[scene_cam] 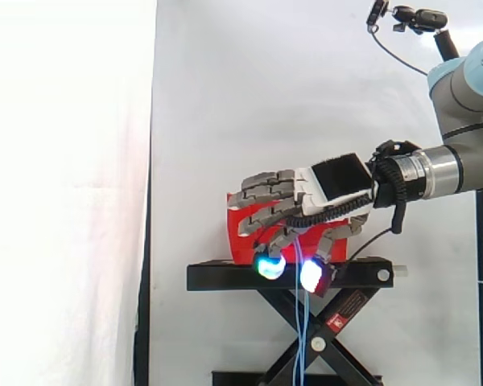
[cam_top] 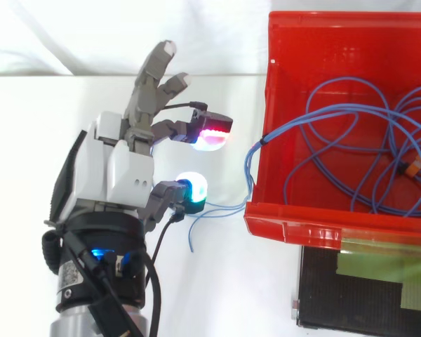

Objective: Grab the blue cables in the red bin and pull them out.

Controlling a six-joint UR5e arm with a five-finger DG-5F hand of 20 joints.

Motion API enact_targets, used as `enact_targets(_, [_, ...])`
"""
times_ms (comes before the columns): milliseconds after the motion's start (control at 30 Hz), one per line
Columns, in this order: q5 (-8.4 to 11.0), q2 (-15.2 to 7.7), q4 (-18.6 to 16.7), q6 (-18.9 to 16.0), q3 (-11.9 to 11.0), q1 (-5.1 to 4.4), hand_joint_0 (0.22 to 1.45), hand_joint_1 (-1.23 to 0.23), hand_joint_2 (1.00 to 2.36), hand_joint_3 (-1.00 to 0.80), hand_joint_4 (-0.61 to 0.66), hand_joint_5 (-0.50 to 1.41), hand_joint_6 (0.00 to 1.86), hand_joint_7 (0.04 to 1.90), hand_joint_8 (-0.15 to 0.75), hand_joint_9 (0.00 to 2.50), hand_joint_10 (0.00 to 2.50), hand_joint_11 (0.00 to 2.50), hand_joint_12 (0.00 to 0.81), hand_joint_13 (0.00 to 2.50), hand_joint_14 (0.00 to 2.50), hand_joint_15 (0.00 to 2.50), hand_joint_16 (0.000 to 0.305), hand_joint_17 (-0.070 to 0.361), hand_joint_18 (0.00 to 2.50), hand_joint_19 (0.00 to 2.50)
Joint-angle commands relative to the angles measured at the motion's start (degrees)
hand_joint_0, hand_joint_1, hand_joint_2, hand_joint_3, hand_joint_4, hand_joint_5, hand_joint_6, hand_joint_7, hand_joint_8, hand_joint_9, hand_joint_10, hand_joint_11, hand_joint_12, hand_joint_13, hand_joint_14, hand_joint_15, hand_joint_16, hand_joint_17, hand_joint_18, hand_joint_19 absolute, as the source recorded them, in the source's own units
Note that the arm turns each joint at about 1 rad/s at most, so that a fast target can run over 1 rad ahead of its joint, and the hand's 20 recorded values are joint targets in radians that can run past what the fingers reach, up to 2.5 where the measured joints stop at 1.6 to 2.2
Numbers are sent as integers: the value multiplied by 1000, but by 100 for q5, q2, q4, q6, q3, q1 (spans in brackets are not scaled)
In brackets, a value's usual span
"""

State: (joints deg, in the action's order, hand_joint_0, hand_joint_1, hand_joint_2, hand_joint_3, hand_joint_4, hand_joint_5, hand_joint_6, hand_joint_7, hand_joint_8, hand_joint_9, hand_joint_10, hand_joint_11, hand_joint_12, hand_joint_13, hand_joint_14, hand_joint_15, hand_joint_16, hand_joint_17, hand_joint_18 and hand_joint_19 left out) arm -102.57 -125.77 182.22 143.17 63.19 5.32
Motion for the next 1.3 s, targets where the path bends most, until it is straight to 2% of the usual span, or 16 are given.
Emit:
enact_targets(0, [-35, 0, -11, 66, 17, 12, 815, -879, 1000, -1000, 197, 823, 11, 558, 275, 566, 11, 281, 329, 223, 8, 229, 46, 104, 46, 316])
enact_targets(133, [-44, 0, -91, 84, 105, 21, 815, -878, 1000, -1000, 196, 822, 12, 559, 275, 568, 9, 279, 329, 223, 8, 222, 47, 105, 46, 312])
enact_targets(367, [-123, 0, -240, 154, 114, 65, 814, -881, 1000, -1000, 206, 822, 11, 542, 275, 567, 10, 282, 329, 223, 8, 224, 46, 104, 46, 315])
enact_targets(1267, [-378, 0, -29, 620, 114, 197, 811, -879, 1000, -1000, 219, 813, 11, 521, 281, 575, 10, 284, 330, 226, 8, 233, 47, 105, 47, 319])
